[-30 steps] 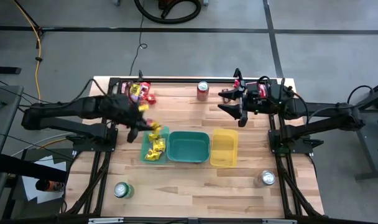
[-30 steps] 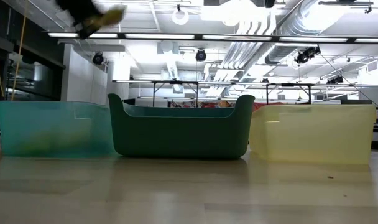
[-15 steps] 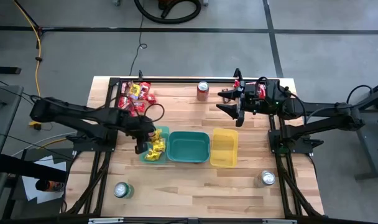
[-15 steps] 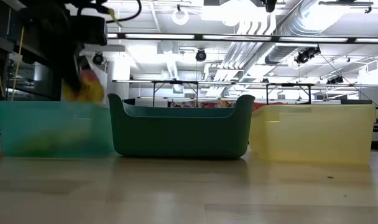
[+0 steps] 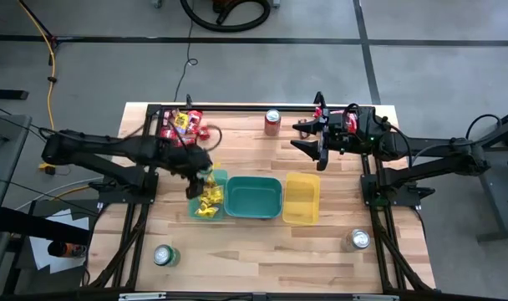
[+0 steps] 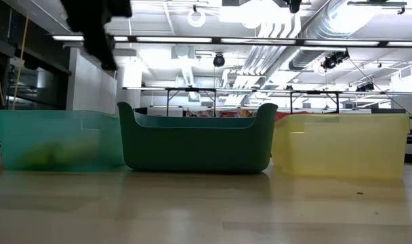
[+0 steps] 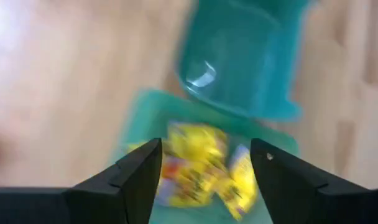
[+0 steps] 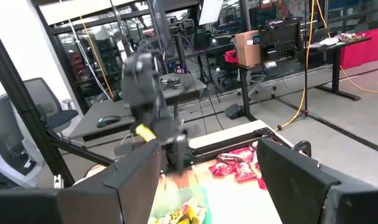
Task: Sort candy
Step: Put the yellow candy into the light green bin
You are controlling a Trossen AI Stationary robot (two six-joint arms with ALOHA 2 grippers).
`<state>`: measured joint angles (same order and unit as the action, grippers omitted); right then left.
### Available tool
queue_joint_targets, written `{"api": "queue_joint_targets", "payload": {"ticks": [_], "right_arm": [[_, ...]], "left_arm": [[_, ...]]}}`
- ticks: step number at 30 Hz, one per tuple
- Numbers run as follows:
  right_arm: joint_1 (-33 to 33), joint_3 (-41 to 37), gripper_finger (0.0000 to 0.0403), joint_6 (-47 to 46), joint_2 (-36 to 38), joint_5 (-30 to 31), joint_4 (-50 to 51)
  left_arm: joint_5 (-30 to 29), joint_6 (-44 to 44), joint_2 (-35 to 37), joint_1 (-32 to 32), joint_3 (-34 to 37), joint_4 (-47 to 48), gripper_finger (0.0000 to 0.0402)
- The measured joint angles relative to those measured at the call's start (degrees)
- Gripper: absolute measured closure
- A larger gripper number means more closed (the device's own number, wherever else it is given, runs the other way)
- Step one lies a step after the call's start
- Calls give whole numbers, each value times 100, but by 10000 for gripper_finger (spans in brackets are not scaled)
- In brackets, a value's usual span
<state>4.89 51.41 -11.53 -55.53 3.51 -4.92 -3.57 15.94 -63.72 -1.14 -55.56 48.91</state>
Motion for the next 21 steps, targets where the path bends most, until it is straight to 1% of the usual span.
{"api": "queue_joint_targets", "payload": {"ticks": [3,5,9,12,17,21], "right_arm": [[0,1,142,-80,0,0,-1],[0,-1,142,-150,0,2,-1],[0,0,142,-164,0,0,-1],[0,-1,142,-166,0,0,-1],[0,-1,142,-168,0,0,-1],[0,-1,142,-209,0,-1,-1]], "left_arm": [[-622,-63,1,307,-462,340,156],[-883,-130,2,581,-630,462,154],[-996,-90,-2,1223,-663,498,153],[-1077,138,-2,1660,-534,540,153],[-1624,901,9,2325,-264,750,153],[-1947,2285,46,2710,327,494,153]]}}
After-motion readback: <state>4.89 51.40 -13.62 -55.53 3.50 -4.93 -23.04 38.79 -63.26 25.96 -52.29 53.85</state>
